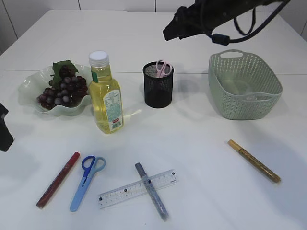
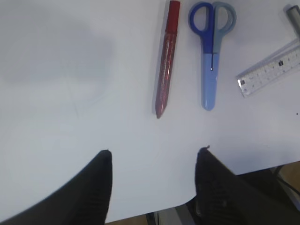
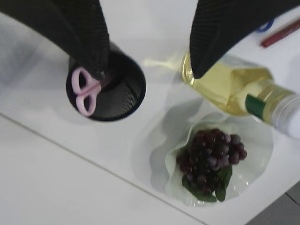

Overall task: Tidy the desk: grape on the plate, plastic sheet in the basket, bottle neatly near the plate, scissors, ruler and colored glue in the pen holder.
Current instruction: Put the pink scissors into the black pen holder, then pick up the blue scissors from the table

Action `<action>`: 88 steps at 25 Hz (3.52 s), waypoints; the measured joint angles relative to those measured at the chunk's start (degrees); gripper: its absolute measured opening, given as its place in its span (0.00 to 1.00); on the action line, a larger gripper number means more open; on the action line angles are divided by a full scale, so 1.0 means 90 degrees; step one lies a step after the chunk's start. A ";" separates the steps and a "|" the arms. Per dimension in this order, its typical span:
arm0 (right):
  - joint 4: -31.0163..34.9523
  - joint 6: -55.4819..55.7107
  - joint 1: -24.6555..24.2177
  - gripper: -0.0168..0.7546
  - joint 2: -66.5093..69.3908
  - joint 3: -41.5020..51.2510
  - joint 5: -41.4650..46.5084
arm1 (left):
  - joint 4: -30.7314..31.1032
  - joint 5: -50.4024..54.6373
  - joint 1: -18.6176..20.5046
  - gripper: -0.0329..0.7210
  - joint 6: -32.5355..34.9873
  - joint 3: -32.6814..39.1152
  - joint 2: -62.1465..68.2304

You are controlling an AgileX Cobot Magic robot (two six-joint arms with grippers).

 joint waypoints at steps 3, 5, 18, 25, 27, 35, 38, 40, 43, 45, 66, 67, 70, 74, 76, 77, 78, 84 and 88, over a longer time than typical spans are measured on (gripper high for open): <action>-0.1214 0.1371 0.0000 0.59 -0.0603 0.0000 0.0771 | 0.0000 -0.0228 0.0000 0.59 0.0000 0.0000 0.0000; -0.1663 0.2165 0.0000 0.59 -0.0988 0.0000 0.1207 | 0.0000 -0.0375 0.0000 0.59 0.0000 0.0000 0.0000; -0.4298 0.4816 0.0604 0.56 -0.2773 0.1680 0.2402 | 0.0041 -0.0925 0.0000 0.59 0.0000 0.0000 0.0000; -0.4660 0.4956 0.0819 0.56 -0.3887 0.3826 0.1969 | -0.0082 -0.0833 0.0000 0.59 0.0000 0.0000 0.0000; -0.4867 0.4971 0.0819 0.56 -0.4112 0.4322 0.1927 | -0.0107 -0.0818 0.0000 0.59 0.0000 0.0000 0.0000; -0.5009 0.4971 0.0819 0.56 -0.4602 0.4912 0.1938 | -0.0218 -0.0675 -0.0755 0.59 0.0410 0.0000 0.0054; -0.5009 0.4971 0.0819 0.55 -0.4602 0.4912 0.1924 | -0.0218 -0.0727 -0.1385 0.59 0.0268 0.0000 0.0245; -0.5009 0.4971 0.0819 0.54 -0.4602 0.4912 0.1845 | -0.0218 -0.0920 -0.1661 0.59 -0.0062 0.0000 0.0430; -0.5009 0.4971 0.0819 0.51 -0.4602 0.4912 0.1764 | -0.0218 -0.1300 -0.1929 0.59 -0.0480 0.0000 0.0782; -0.5009 0.4971 0.0819 0.51 -0.4602 0.4912 0.1764 | -0.0218 -0.1443 -0.1951 0.59 -0.0685 -0.0024 0.1089; -0.5009 0.4971 0.0819 0.50 -0.4602 0.4912 0.1754 | -0.0111 -0.1843 -0.1951 0.59 -0.1231 -0.0692 0.3055; -0.5009 0.4971 0.0819 0.50 -0.4602 0.4912 0.1754 | -0.0101 -0.1843 -0.1951 0.59 -0.1243 -0.0692 0.3112; -0.5009 0.4971 0.0819 0.50 -0.4602 0.4912 0.1754 | -0.0068 -0.1900 -0.1951 0.59 -0.1246 -0.0692 0.3253; -0.5009 0.4971 0.0819 0.50 -0.4602 0.4912 0.1754 | 0.0031 -0.2062 -0.1951 0.59 -0.1315 -0.0692 0.3358; -0.5009 0.4971 0.0819 0.50 -0.4602 0.4912 0.1754 | 0.0045 -0.2101 -0.1951 0.59 -0.1328 -0.0692 0.3355; -0.5009 0.4971 0.0819 0.50 -0.4602 0.4912 0.1754 | 0.0056 -0.2131 -0.1951 0.59 -0.1337 -0.0692 0.3355; -0.5009 0.4971 0.0819 0.50 -0.4602 0.4912 0.1754 | 0.0056 -0.2162 -0.1951 0.59 -0.1352 -0.0692 0.3355; -0.5009 0.4958 0.0819 0.50 -0.4602 0.4912 0.1754 | 0.0143 -0.2129 -0.1951 0.59 -0.1407 -0.0692 0.3355; -0.5009 0.4958 0.0819 0.50 -0.4602 0.4912 0.1754 | 0.0153 -0.1933 -0.1951 0.59 -0.1431 -0.0692 0.3355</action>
